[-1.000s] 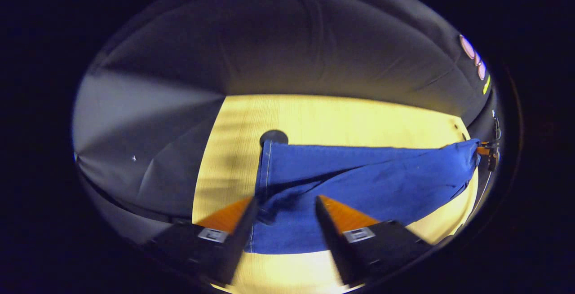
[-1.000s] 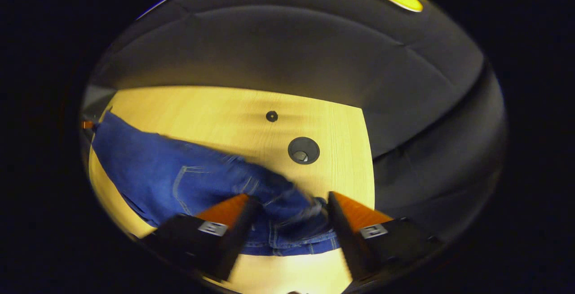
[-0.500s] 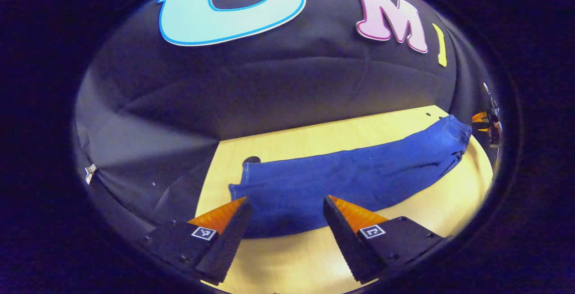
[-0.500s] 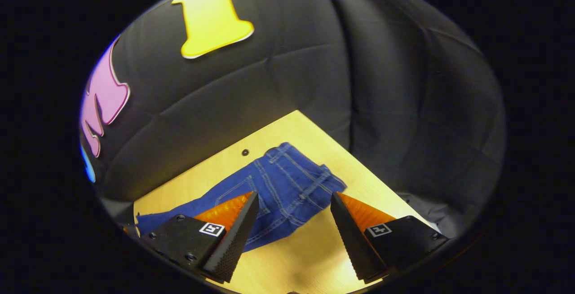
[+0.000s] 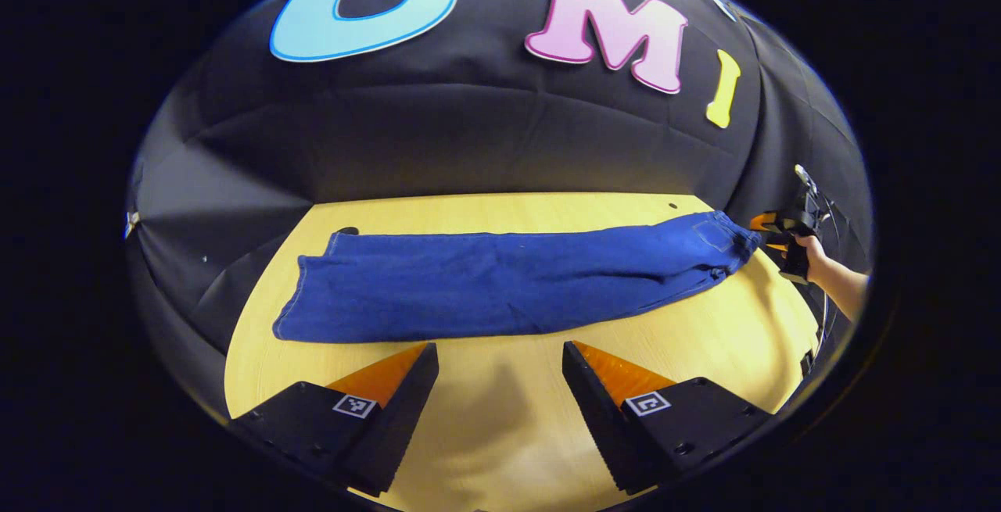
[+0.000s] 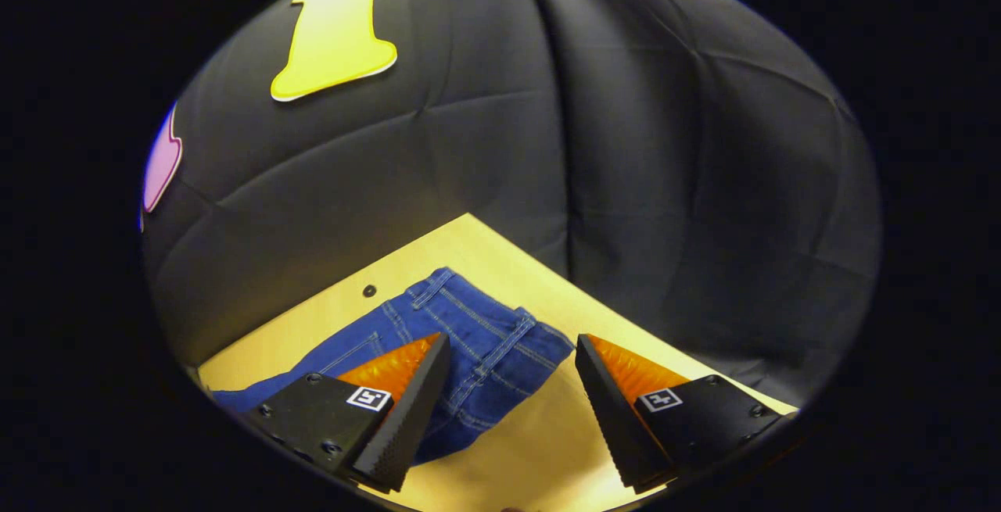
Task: Grasp the waist and the cuffs of the jeans and fold them to make the two legs overlap; first hold the waist and fold one-third of the jeans toward the cuffs, then hold the cuffs and fold the remaining one-third in the same direction to finish folding.
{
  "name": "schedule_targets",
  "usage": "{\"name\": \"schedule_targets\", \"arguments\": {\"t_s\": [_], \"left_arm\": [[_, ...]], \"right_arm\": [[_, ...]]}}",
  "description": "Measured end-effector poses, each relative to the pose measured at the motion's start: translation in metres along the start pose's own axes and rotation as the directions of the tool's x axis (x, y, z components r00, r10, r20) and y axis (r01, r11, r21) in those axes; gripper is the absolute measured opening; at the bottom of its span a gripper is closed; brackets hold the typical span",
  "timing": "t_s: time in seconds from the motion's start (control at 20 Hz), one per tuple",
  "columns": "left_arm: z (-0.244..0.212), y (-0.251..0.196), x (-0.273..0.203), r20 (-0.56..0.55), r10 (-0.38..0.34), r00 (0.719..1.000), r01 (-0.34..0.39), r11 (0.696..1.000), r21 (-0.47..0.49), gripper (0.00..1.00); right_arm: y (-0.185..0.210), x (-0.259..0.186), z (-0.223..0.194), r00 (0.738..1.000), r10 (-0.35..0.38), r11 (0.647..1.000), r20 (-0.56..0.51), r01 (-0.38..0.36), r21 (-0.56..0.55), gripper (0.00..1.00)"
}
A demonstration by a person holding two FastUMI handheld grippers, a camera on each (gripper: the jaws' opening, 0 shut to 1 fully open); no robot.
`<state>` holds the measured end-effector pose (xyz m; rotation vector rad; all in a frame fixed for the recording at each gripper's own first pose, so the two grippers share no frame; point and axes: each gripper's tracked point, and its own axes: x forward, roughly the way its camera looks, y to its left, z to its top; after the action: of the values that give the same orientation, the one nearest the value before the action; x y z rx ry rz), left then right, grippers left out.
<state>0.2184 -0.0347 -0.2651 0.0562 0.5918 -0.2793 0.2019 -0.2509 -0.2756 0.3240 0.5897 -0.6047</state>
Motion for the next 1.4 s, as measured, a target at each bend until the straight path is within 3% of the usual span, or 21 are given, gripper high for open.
{"name": "schedule_targets", "arguments": {"t_s": [0.3, 0.5, 0.7, 0.85, 1.15, 1.4], "left_arm": [[-0.001, -0.016, 0.008, -0.013, -0.047, 0.999, 0.046, 0.995, -0.085, 0.97], [-0.007, -0.016, 0.013, -0.035, -0.048, 0.998, 0.045, 0.994, -0.102, 0.97], [-0.008, -0.02, 0.019, -0.039, -0.06, 0.997, 0.055, 0.991, -0.122, 0.97], [-0.014, -0.024, 0.024, -0.049, -0.077, 0.996, 0.069, 0.987, -0.146, 0.97], [-0.019, -0.016, 0.03, -0.046, -0.062, 0.997, 0.053, 0.981, -0.188, 0.97], [-0.023, -0.008, 0.02, -0.026, -0.04, 0.999, 0.033, 0.971, -0.236, 0.97]], "right_arm": [[-0.002, 0.028, -0.031, 0.997, -0.031, 0.996, -0.066, 0.037, 0.084, 0.98], [0.003, 0.034, -0.036, 0.999, 0.004, 0.995, -0.049, 0.001, 0.099, 0.96], [0.018, 0.04, -0.037, 0.999, 0.05, 0.991, -0.022, -0.046, 0.123, 0.39], [0.022, 0.037, -0.031, 0.998, 0.043, 0.997, 0.039, -0.046, 0.068, 0.14], [0.034, 0.012, -0.005, 0.985, 0.128, 0.992, 0.113, -0.127, -0.021, 0.07], [0.091, -0.05, 0.051, 0.932, 0.276, 0.957, 0.234, -0.244, -0.158, 0.07]]}}
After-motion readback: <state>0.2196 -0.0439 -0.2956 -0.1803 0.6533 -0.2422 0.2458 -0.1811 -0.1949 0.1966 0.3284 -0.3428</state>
